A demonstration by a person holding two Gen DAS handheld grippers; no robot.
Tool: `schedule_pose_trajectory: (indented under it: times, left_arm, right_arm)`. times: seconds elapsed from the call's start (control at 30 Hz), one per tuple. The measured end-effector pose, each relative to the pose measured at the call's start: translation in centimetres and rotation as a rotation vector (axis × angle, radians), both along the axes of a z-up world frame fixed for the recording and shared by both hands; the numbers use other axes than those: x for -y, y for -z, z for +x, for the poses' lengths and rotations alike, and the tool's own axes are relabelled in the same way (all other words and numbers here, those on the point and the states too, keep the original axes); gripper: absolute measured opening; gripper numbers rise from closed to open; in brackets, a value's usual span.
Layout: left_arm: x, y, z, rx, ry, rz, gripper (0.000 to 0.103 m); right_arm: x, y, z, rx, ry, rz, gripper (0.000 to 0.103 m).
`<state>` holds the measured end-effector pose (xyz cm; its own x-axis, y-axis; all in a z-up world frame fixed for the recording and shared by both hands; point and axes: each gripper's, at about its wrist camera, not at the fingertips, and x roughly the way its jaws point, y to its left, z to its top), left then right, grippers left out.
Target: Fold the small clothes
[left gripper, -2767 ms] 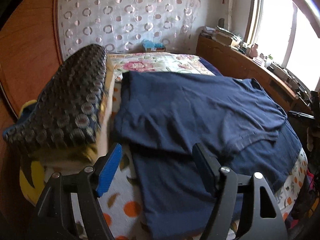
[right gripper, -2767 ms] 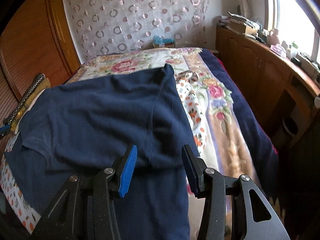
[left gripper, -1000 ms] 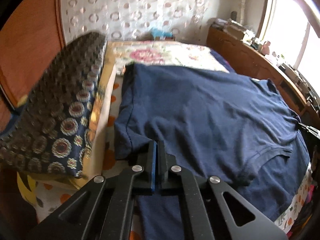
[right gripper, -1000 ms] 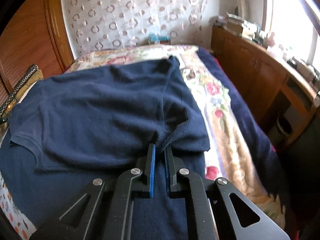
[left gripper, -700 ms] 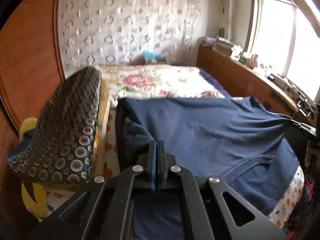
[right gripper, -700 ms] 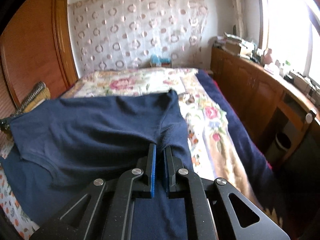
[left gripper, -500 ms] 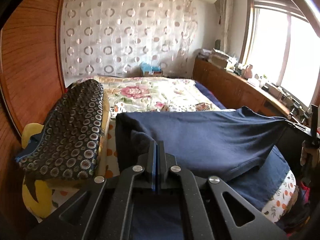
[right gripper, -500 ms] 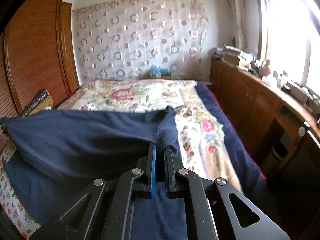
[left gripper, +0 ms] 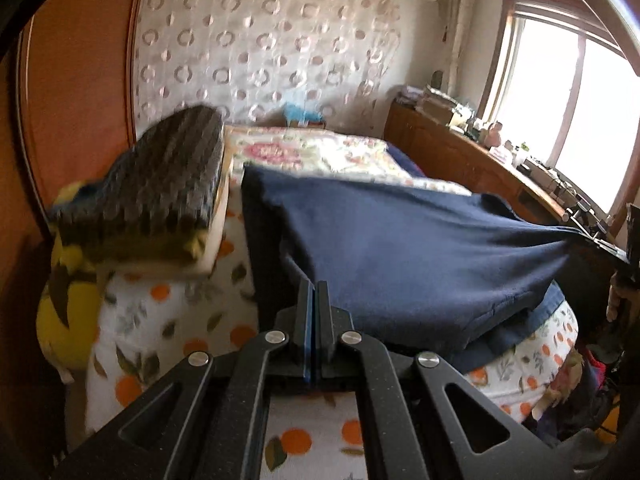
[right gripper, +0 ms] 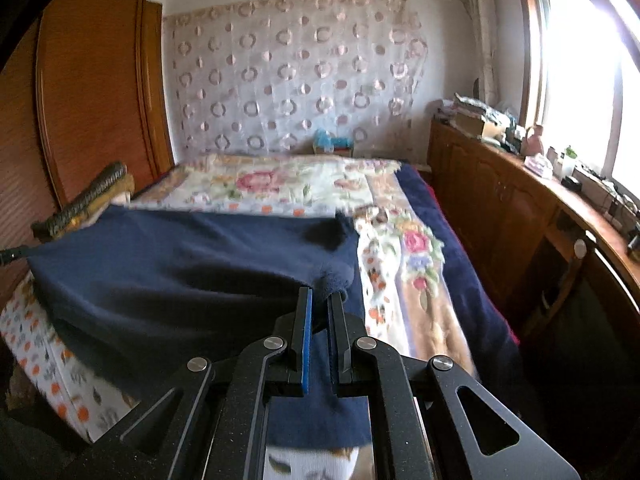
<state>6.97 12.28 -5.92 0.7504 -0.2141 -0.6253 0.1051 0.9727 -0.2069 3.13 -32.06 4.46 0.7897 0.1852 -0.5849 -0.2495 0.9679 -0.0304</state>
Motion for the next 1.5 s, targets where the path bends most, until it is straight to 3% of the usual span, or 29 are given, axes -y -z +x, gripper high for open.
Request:
schedule_pose_trajectory:
  times: [0.2, 0.3, 0.37, 0.4, 0.43, 0.5, 0.6, 1.17, 1.33, 1.5]
  left_arm:
    - [1.2, 1.6, -0.5, -0.037, -0.004, 0.036, 0.001]
    - [1.4, 1.5, -0.5, -0.041, -0.009, 0.055, 0.001]
    - [1.3, 1.3, -0.6, -0.045, -0.009, 0.056, 0.002]
    - [0.9, 1.3, -0.5, -0.043, -0.012, 0.056, 0.008]
    - [0.7, 1.3, -0.9, -0.041, -0.018, 0.054, 0.025]
    - [0.2, 1.4, -1.4, -0.033, -0.020, 0.037, 0.044]
    - [-0.1, 1.8, -1.5, -0.047, -0.019, 0.028, 0.052]
    - [1.1, 4.1, -0.2, -0.119, -0.001, 0.027, 0.053]
    - [1.0, 4.8, 0.0, -0.148, -0.005, 0.032, 0.053]
    - [1.0, 5.1, 0.0, -0.159, -0.005, 0.022, 0.053]
  right_arm:
    - [0.3, 3.0, 0.2, -0.093, 0.014, -0.025, 0.007]
    - [-0.5, 2.8, 0.8, -0.101, 0.013, -0.033, 0.007]
    - [-0.8, 2.2, 1.3, -0.099, 0.020, -0.054, 0.016]
    - [-1.0, 1.9, 1.4, -0.091, 0.030, -0.069, 0.024]
    - [-1.3, 1.4, 1.4, -0.081, 0.030, -0.072, 0.029]
    - [-1.5, 0.7, 1.5, -0.067, 0.026, -0.064, 0.049]
    - [-1.9, 0.7, 1.4, -0.051, 0.030, -0.067, 0.051]
    - [-6.0, 5.6, 3.0, -0.114, -0.155, -0.051, 0.052]
    - [-6.2, 7.0, 4.0, -0.156, -0.165, -0.091, 0.052]
    - [-5.2, 7.2, 4.1, -0.138, -0.153, -0.058, 0.052]
